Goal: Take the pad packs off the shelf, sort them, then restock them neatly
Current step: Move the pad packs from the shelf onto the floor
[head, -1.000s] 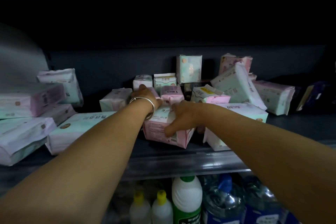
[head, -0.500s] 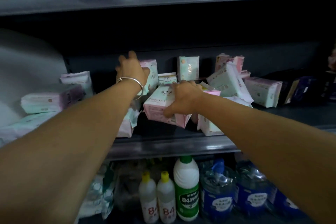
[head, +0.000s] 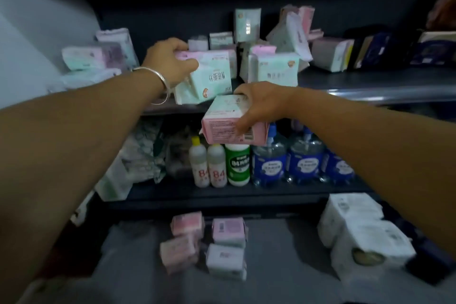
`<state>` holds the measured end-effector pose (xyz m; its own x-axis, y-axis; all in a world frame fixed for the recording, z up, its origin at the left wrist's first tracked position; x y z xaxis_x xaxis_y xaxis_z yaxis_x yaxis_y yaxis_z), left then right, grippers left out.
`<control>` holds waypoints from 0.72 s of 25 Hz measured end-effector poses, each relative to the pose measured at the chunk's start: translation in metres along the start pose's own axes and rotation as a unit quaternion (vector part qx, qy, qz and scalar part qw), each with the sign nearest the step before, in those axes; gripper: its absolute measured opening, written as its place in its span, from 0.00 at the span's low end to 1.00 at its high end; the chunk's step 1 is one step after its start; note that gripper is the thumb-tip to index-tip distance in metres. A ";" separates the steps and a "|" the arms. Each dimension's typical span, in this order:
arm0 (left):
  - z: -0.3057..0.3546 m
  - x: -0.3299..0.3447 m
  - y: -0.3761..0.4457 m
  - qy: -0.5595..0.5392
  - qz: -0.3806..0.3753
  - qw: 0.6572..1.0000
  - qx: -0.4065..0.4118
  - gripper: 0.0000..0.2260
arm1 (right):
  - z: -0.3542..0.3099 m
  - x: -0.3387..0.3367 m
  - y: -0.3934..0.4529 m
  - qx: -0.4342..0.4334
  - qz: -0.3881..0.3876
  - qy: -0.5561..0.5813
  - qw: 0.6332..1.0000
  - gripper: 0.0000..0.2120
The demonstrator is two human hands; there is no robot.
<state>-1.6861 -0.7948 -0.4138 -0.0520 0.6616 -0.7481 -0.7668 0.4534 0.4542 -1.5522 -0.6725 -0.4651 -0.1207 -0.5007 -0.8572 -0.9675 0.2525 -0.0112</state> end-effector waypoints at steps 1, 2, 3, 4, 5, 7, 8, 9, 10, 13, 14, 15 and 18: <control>-0.002 0.011 -0.017 0.000 -0.033 0.999 -0.010 0.24 | 0.011 0.010 -0.014 0.007 -0.017 0.009 1.000 0.37; -0.003 0.022 -0.032 0.001 -0.073 0.997 -0.019 0.28 | 0.023 0.020 -0.025 0.018 -0.033 0.018 0.999 0.37; -0.003 0.037 -0.048 -0.004 -0.118 0.993 -0.027 0.32 | 0.036 0.031 -0.039 0.029 -0.047 0.024 0.998 0.37; -0.002 0.053 -0.064 -0.014 -0.163 0.986 -0.038 0.35 | 0.049 0.042 -0.050 0.039 -0.060 0.021 0.997 0.37; -0.001 0.067 -0.078 -0.029 -0.201 0.978 -0.048 0.35 | 0.061 0.053 -0.058 0.047 -0.071 0.012 0.996 0.38; 0.001 0.098 -0.100 -0.049 -0.266 0.961 -0.065 0.29 | 0.084 0.074 -0.069 0.061 -0.092 -0.008 0.994 0.38; -0.001 0.112 -0.109 -0.048 -0.292 0.953 -0.069 0.22 | 0.094 0.084 -0.071 0.067 -0.104 -0.015 0.992 0.38; -0.004 0.125 -0.114 -0.043 -0.309 0.947 -0.074 0.16 | 0.104 0.092 -0.071 0.073 -0.115 -0.020 0.990 0.39; -0.008 0.138 -0.118 -0.045 -0.322 0.942 -0.084 0.13 | 0.112 0.100 -0.071 0.079 -0.123 -0.023 0.989 0.40; -0.029 0.180 -0.123 -0.084 -0.354 0.923 -0.127 0.10 | 0.142 0.122 -0.064 0.104 -0.142 -0.006 0.984 0.40; -0.035 0.195 -0.124 -0.092 -0.362 0.918 -0.134 0.10 | 0.153 0.131 -0.061 0.113 -0.149 -0.002 0.982 0.39; -0.041 0.209 -0.125 -0.094 -0.366 0.916 -0.134 0.12 | 0.165 0.140 -0.057 0.125 -0.159 0.004 0.979 0.39; -0.057 0.250 -0.128 -0.094 -0.373 0.915 -0.123 0.16 | 0.198 0.172 -0.050 0.158 -0.198 0.042 0.966 0.38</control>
<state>-1.6371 -0.7216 -0.6870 0.6377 0.3239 -0.6989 -0.6663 0.6872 -0.2895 -1.4811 -0.6074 -0.7137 0.2150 -0.6720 -0.7087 -0.8271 0.2606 -0.4980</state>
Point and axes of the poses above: each hand's wrist, its own y-axis towards the middle knuckle, its own x-axis out of the palm, z = x × y, the point moved 5 cm from there along y, towards the middle knuckle, and after that the axes turned 11 degrees about y, right-handed, at the moved point
